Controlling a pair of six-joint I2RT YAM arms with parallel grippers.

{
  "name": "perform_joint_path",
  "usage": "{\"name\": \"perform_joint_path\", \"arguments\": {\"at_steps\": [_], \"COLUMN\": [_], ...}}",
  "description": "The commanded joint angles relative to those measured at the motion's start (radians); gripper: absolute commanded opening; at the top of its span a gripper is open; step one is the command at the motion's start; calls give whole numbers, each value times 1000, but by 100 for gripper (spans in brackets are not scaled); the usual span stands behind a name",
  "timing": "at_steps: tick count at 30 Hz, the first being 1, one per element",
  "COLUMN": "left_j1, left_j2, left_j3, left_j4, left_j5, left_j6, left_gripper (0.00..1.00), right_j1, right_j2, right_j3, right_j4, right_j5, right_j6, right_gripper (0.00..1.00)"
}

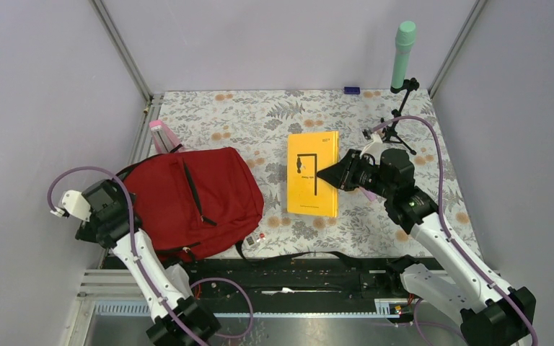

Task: Pack the student bag
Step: Adjust the student bag at the center of the board.

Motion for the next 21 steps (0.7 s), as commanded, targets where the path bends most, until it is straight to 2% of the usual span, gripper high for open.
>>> {"name": "perform_joint_path", "arguments": {"at_steps": [1,3,4,10,12,16,17,21], "left_j1": [68,76,78,79,78,77,76,7], "left_j2": [-4,13,18,-52,-75,-97,-96,-83], "left_j3": [-31,-40,-45,-52,-37,18,41,124], "left_j4": [41,42,42,30,27,24,22,7], "left_j5": [126,170,198,319,355,443,463,481], "left_j6": [29,23,22,19,21,42,56,88], "left_gripper": [99,97,92,48,39,5,0,0], "right_j1": [-6,-6,-6,-6,-6,-6,-6,-6], "right_j2": [-4,3,7,17,20,19,17,17], "right_j3": [73,73,74,79,79,78,77,78], "right_j4": [101,102,103,101,102,101,100,102], "right_j5": [-53,-54,-56,-65,-67,-73,-73,-75], "right_j6": [25,32,34,33,33,30,28,14], "right_gripper": [0,0,0,0,0,0,0,0]}}
